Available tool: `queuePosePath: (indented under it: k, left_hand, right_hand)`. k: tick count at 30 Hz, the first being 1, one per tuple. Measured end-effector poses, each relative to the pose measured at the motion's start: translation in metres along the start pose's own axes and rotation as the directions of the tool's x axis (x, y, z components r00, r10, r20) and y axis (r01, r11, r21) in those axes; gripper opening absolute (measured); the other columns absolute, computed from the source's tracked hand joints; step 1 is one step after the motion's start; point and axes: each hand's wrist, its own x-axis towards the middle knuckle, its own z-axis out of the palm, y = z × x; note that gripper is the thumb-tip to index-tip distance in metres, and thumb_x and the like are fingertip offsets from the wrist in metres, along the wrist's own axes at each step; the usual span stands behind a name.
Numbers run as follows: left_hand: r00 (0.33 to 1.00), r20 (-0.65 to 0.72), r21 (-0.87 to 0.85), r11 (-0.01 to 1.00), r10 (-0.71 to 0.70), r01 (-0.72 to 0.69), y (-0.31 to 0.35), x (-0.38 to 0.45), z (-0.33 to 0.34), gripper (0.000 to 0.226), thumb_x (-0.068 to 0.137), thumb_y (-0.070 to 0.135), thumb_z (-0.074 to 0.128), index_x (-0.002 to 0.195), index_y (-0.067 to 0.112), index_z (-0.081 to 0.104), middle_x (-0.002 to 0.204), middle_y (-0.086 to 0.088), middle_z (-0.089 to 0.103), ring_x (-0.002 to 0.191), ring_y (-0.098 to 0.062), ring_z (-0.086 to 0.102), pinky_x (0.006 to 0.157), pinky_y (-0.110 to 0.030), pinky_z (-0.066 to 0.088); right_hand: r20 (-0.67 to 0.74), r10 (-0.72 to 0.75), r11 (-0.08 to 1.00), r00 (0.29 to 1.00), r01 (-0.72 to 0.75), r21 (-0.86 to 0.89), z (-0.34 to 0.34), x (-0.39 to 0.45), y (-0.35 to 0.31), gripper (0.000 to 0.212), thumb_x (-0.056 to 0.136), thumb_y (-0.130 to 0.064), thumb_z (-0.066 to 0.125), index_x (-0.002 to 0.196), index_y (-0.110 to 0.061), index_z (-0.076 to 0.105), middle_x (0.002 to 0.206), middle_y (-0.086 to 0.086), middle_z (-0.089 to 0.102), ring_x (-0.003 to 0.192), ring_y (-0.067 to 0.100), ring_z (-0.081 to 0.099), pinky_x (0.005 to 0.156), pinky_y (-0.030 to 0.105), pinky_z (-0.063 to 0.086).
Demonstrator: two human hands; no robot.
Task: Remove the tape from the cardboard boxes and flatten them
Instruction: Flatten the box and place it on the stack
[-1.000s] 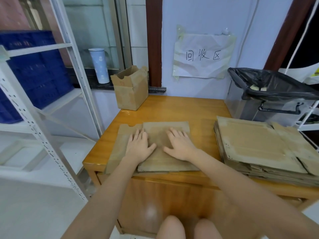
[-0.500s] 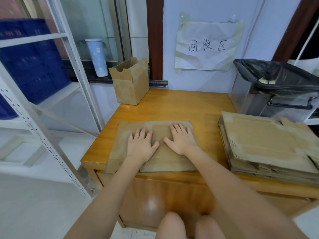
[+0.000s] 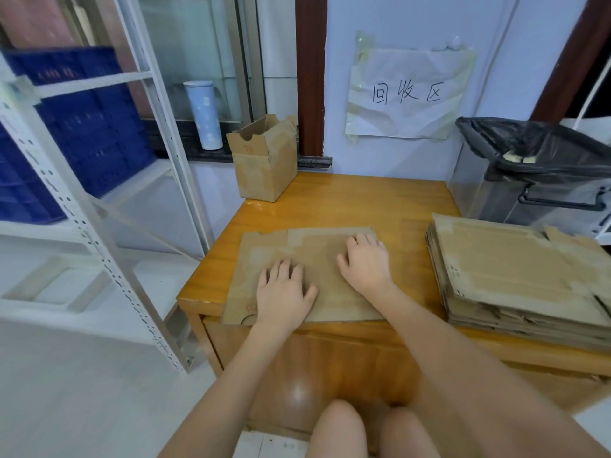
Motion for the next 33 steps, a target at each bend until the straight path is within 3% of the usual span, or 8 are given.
queuePosePath:
  k: [4, 8, 10, 15, 19, 22, 30, 33]
  left_hand:
    - [0.973, 0.065, 0.086, 0.973, -0.219, 0.214, -0.008, 0.003, -0.02, 0.07, 0.091, 0.063, 0.033, 0.142, 0.015, 0.034, 0.152, -0.019, 0.026, 0.139, -0.039, 0.023, 0.111, -0.051, 0.024]
    - [0.885, 0.244, 0.138, 0.917, -0.397, 0.374, -0.021, 0.011, -0.039, 0.095, 0.084, 0.079, 0.026, 0.153, 0.015, 0.011, 0.158, -0.024, 0.003, 0.141, -0.051, 0.01, 0.111, -0.061, 0.019]
    - [0.854, 0.294, 0.152, 0.903, -0.43, 0.403, -0.027, 0.014, -0.041, 0.099, 0.081, 0.083, 0.023, 0.154, 0.017, 0.007, 0.159, -0.023, 0.0, 0.141, -0.051, 0.01, 0.112, -0.06, 0.018]
    - [0.838, 0.307, 0.165, 0.893, -0.45, 0.419, -0.029, 0.016, -0.042, 0.105, 0.076, 0.088, 0.025, 0.152, 0.015, 0.015, 0.156, -0.023, 0.014, 0.139, -0.043, 0.023, 0.111, -0.049, 0.025]
    - [0.847, 0.249, 0.127, 0.882, -0.471, 0.453, -0.032, 0.008, -0.048, 0.118, 0.068, 0.093, 0.033, 0.149, 0.008, 0.021, 0.147, -0.02, 0.035, 0.133, -0.037, 0.032, 0.103, -0.042, 0.031]
    - [0.861, 0.22, 0.088, 0.889, -0.458, 0.45, -0.033, 0.002, -0.055, 0.123, 0.063, 0.095, 0.036, 0.149, 0.009, 0.021, 0.147, -0.022, 0.032, 0.135, -0.038, 0.03, 0.106, -0.043, 0.029]
    - [0.897, 0.157, -0.046, 0.904, -0.414, 0.425, -0.005, 0.009, -0.097, 0.115, 0.059, 0.095, 0.041, 0.142, 0.017, 0.032, 0.143, -0.024, 0.031, 0.133, -0.042, 0.03, 0.105, -0.057, 0.034]
    - [0.931, 0.116, -0.164, 0.917, -0.347, 0.363, 0.013, 0.018, -0.112, 0.113, 0.058, 0.094, 0.045, 0.142, 0.019, 0.03, 0.137, -0.023, 0.032, 0.121, -0.041, 0.043, 0.095, -0.048, 0.044]
  right_hand:
    - [0.101, 0.142, 0.988, 0.985, -0.134, -0.081, -0.013, -0.013, 0.004, 0.055, 0.093, -0.053, 0.037, 0.122, -0.009, 0.052, 0.124, 0.013, 0.052, 0.115, 0.028, 0.046, 0.088, 0.037, 0.037]
    - [0.26, 0.309, 0.95, 0.915, -0.282, -0.134, -0.026, -0.026, 0.006, 0.088, 0.087, -0.073, 0.029, 0.148, -0.01, 0.022, 0.133, 0.017, 0.046, 0.114, 0.032, 0.05, 0.086, 0.038, 0.038]
    - [0.307, 0.313, 0.948, 0.899, -0.276, -0.159, -0.031, -0.031, 0.001, 0.093, 0.086, -0.077, 0.024, 0.151, -0.012, 0.013, 0.136, 0.017, 0.046, 0.118, 0.032, 0.049, 0.088, 0.038, 0.037]
    - [0.456, 0.316, 0.948, 0.832, -0.263, -0.179, -0.038, -0.038, -0.013, 0.1, 0.08, -0.086, 0.016, 0.152, -0.016, 0.016, 0.148, 0.018, 0.035, 0.131, 0.035, 0.036, 0.097, 0.042, 0.035]
    - [0.438, 0.317, 0.949, 0.841, -0.278, -0.152, -0.044, -0.042, -0.011, 0.099, 0.077, -0.086, 0.027, 0.144, -0.013, 0.033, 0.143, 0.018, 0.04, 0.127, 0.034, 0.038, 0.085, 0.038, 0.038]
    - [0.433, 0.315, 0.948, 0.844, -0.299, -0.107, -0.053, -0.043, -0.007, 0.101, 0.074, -0.088, 0.034, 0.139, -0.012, 0.039, 0.14, 0.017, 0.043, 0.126, 0.034, 0.04, 0.087, 0.036, 0.04]
    - [0.332, 0.354, 0.925, 0.874, -0.379, 0.012, -0.095, -0.042, 0.013, 0.105, 0.067, -0.09, 0.042, 0.138, -0.013, 0.039, 0.139, 0.019, 0.044, 0.125, 0.036, 0.042, 0.092, 0.039, 0.042]
    - [0.273, 0.384, 0.913, 0.882, -0.406, 0.029, -0.117, -0.042, 0.029, 0.11, 0.066, -0.091, 0.042, 0.144, -0.014, 0.031, 0.147, 0.021, 0.031, 0.13, 0.04, 0.037, 0.099, 0.043, 0.043]
